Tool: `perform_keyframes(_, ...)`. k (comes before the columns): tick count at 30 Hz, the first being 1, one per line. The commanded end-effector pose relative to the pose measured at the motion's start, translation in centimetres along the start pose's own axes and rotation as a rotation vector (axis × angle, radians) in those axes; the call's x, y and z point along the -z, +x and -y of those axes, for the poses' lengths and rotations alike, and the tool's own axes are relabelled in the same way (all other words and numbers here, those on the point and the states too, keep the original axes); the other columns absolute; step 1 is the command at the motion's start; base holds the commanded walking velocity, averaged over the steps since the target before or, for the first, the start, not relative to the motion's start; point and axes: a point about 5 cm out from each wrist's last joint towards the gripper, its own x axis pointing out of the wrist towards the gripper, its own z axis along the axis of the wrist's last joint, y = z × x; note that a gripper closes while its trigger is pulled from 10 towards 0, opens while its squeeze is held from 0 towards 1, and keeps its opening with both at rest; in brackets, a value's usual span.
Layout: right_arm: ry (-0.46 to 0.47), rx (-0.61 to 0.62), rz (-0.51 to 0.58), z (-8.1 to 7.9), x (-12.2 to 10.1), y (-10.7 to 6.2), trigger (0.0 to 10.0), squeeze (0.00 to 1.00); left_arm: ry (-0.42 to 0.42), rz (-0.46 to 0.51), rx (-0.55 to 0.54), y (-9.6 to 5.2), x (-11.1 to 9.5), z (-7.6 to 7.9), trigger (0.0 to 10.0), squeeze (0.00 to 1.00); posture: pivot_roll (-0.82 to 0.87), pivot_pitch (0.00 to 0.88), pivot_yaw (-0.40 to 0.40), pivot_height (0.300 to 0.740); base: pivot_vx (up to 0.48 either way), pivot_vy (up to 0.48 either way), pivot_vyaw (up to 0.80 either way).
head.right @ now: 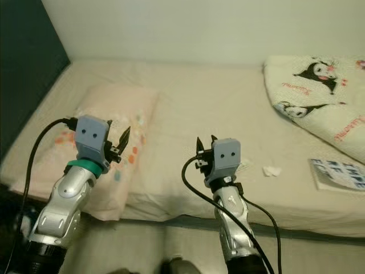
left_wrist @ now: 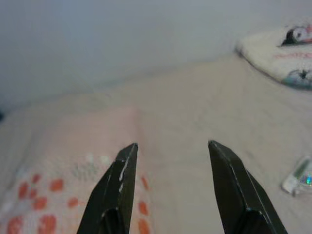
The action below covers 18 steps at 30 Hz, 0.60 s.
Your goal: Clean up the room
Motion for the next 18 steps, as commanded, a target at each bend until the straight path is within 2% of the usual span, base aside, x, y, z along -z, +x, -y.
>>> perform_keyframes(1,0.0,0.002,-0.026,-0.03,0.52,-0.35,10.0,0.0,-0.009,-0.029,-0.003,-0.24,0.59,-0.06,10.0,0.0,-0.09,0.085,0.064,0.74,0.0,0.48,0.0)
perform_keyframes(8,-0.002,0.003,-0.026,0.01,0.52,-0.38,10.0,0.0,0.0,-0.023,-0.002,-0.18,0.54,-0.05,10.0,0.0,-0.09,0.086,0.066,0.74,0.0,0.411,0.0)
perform_keyframes(18,-0.003,0.006,-0.025,0.07,0.49,-0.4,10.0,0.0,0.024,-0.012,-0.001,-0.11,0.36,0.05,10.0,0.0,-0.09,0.087,0.068,0.74,0.0,0.0,0.0)
